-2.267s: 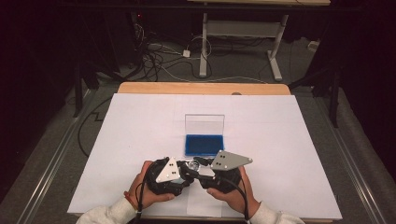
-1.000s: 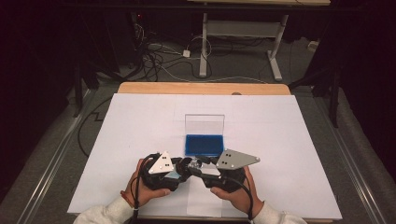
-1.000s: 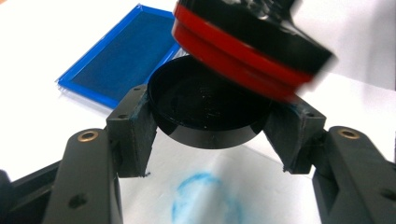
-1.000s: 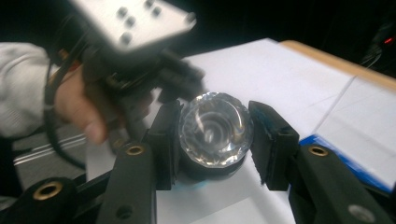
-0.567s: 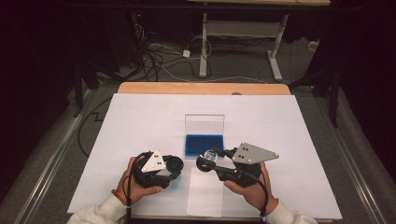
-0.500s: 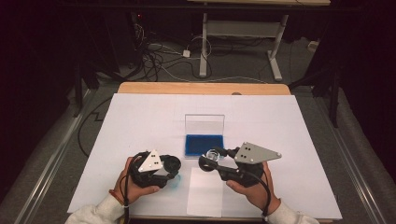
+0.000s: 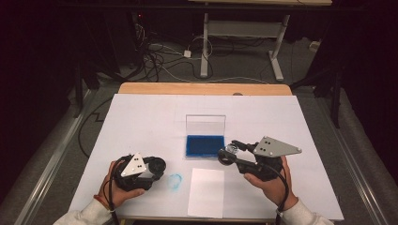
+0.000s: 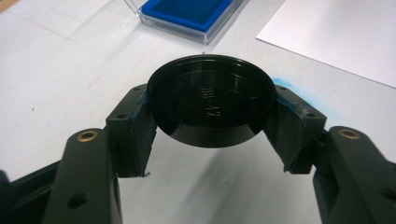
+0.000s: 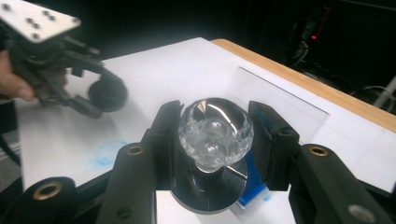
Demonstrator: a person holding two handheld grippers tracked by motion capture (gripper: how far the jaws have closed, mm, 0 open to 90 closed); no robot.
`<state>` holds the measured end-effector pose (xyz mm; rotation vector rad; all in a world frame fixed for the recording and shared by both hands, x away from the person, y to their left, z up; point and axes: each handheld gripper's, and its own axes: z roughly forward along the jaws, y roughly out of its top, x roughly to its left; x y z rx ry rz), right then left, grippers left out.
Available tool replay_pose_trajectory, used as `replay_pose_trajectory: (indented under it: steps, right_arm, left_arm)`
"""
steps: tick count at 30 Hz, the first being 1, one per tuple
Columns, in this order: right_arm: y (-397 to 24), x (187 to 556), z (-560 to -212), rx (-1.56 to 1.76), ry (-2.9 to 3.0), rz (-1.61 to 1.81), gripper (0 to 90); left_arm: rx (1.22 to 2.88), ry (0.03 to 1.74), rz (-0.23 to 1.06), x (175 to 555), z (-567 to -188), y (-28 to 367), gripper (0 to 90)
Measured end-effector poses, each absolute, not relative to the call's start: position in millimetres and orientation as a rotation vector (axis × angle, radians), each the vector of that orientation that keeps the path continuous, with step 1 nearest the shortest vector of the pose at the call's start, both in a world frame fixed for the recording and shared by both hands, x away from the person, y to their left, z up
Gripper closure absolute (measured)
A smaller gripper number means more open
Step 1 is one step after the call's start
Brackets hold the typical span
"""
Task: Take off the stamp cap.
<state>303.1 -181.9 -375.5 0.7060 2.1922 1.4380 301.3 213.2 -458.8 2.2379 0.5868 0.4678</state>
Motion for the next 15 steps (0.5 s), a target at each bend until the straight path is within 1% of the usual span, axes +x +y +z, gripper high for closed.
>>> replay_pose_trajectory:
  steps: [7, 15]
  right_arm:
    - [-190, 311, -377, 0.735, 2.177, 1.408, 56.9]
    - [-194, 320, -380, 0.741, 2.196, 1.401, 56.9]
  left_arm:
    - [2.210, 0.617, 0.457, 295, -459, 224, 37.1]
    - [2.190, 0.629, 0.470, 291, -456, 228, 37.1]
